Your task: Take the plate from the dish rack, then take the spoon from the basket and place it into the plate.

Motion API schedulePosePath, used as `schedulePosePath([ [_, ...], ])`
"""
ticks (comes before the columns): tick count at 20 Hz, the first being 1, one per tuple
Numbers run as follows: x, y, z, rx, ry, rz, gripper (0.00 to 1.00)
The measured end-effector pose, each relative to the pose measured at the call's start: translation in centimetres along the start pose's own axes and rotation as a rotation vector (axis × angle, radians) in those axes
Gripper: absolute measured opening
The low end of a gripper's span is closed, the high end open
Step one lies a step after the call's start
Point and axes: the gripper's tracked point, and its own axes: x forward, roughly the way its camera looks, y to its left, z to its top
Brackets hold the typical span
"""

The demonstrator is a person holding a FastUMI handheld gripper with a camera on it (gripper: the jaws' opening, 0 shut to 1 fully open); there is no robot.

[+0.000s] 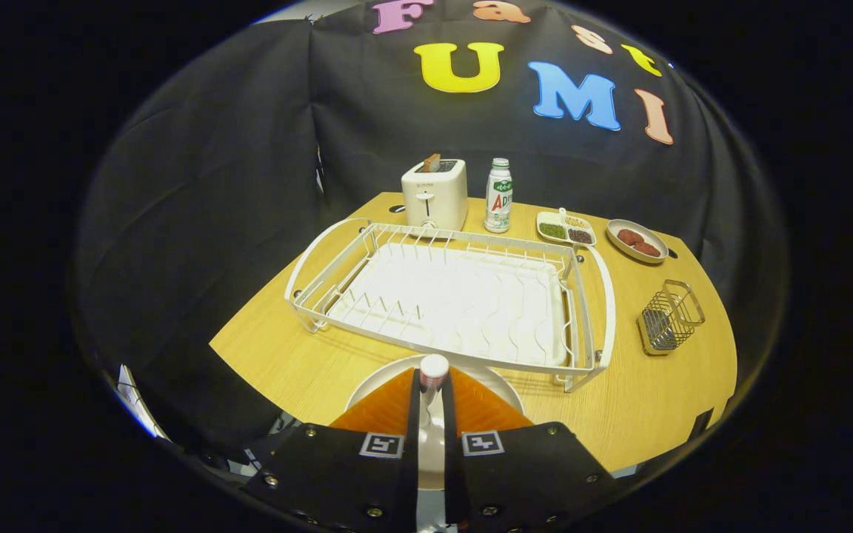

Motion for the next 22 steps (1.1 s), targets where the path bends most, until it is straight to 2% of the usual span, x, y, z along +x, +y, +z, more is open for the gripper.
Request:
schedulePosePath([
  [14,-0.8,-2.7,1.9,0.056,-0.042,-0.054,0.19],
  [22,-1.2,-3.3,2.9,0.038,-0.067,-0.080,0.19],
])
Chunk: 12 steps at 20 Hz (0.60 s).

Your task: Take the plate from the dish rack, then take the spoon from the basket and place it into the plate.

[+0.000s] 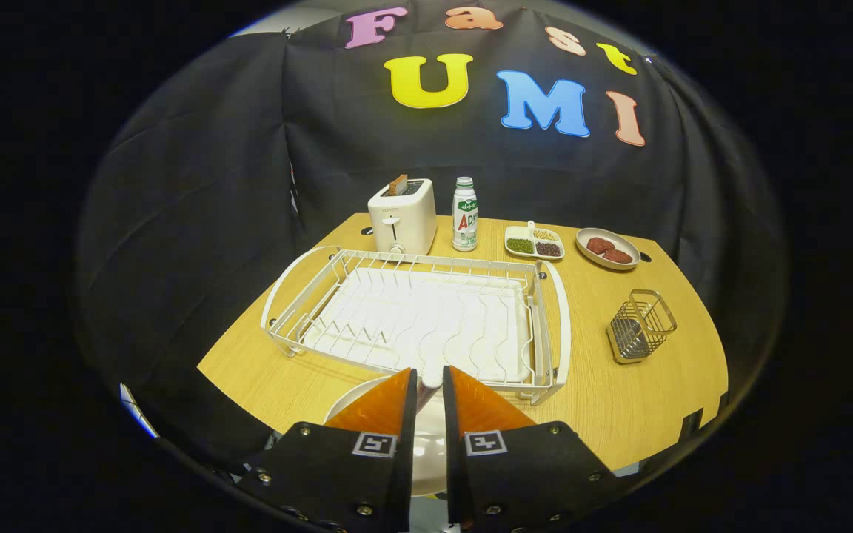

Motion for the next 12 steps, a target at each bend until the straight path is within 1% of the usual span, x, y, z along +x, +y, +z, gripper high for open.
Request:
schedulePosePath([
  [8,-0.4,0.7,0.9,-0.013,-0.020,0.014,0.19],
  [12,-0.8,0.0,1.5,-0.034,-0.032,0.004,0.19],
])
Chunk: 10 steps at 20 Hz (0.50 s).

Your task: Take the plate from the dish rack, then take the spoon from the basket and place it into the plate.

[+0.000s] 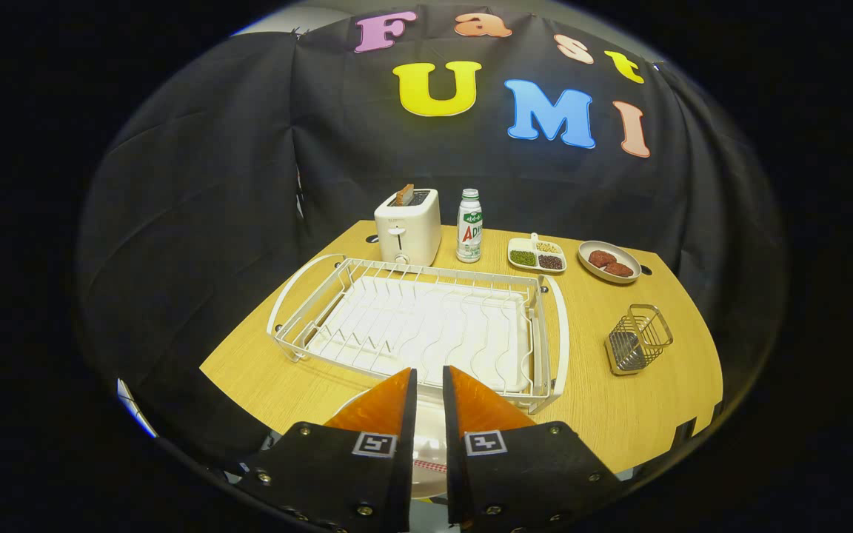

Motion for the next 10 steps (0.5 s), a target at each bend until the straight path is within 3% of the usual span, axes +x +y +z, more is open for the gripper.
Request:
schedulePosePath([
  [5,-1.8,-3.4,5.3,-0.062,-0.113,-0.078,0.19],
  [10,-4.3,-7.6,14.2,-0.074,-0.307,-0.167,0.19],
])
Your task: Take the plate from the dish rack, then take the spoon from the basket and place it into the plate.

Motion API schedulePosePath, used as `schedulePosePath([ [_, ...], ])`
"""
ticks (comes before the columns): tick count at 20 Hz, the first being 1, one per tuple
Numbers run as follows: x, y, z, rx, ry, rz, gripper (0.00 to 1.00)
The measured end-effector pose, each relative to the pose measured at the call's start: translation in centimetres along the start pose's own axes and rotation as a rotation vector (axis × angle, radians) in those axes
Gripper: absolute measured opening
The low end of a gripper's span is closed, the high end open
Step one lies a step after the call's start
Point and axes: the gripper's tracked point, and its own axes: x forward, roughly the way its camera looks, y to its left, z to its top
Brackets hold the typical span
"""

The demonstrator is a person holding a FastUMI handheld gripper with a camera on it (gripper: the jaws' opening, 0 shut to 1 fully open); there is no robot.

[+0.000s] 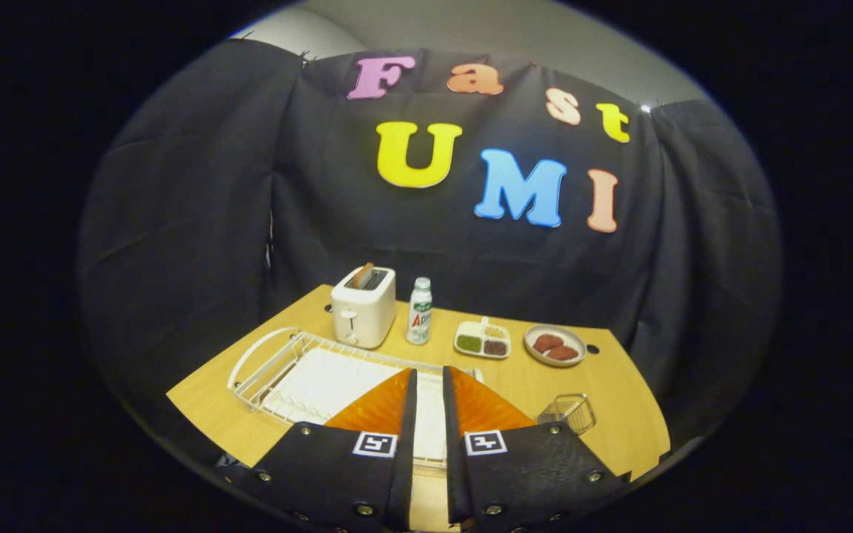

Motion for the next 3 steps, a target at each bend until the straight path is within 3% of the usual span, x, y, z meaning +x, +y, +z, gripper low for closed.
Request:
schedulePosePath([
  [3,0.4,-2.6,4.4,0.051,-0.113,-0.030,0.28],
])
